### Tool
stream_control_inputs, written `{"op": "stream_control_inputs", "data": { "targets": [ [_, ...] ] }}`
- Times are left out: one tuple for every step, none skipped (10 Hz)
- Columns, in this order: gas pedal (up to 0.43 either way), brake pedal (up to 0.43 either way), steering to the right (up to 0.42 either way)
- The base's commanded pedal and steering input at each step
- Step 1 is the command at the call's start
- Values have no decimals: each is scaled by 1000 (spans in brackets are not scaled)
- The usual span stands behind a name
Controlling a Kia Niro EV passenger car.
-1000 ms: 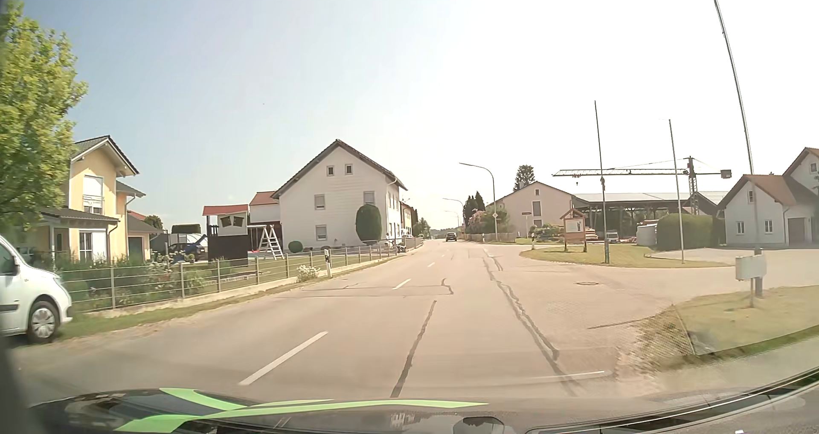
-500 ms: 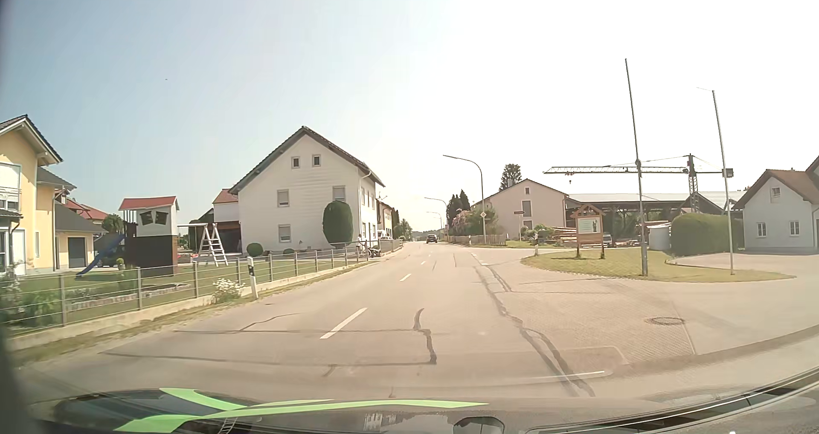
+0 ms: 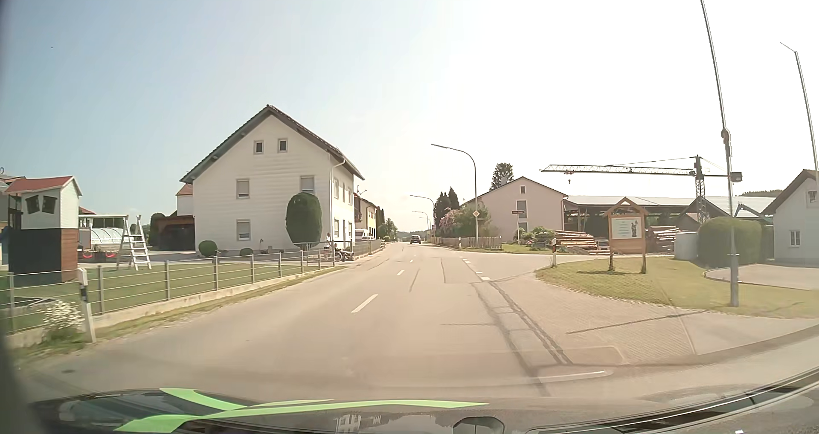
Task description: Follow the waypoints while adhering to traffic rules and regulations
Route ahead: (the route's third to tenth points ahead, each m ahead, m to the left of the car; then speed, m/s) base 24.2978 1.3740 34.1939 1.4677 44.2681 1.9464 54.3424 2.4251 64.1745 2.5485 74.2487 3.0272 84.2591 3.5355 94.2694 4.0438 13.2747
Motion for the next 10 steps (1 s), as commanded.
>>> {"op": "stream_control_inputs", "data": {
  "targets": [
    [138, 0, 4],
    [138, 0, 4],
    [138, 0, 4],
    [138, 0, 4],
    [138, 0, 4],
    [138, 0, 4],
    [138, 0, 3],
    [138, 0, 3],
    [138, 0, 0],
    [138, 0, -6]
  ]
}}
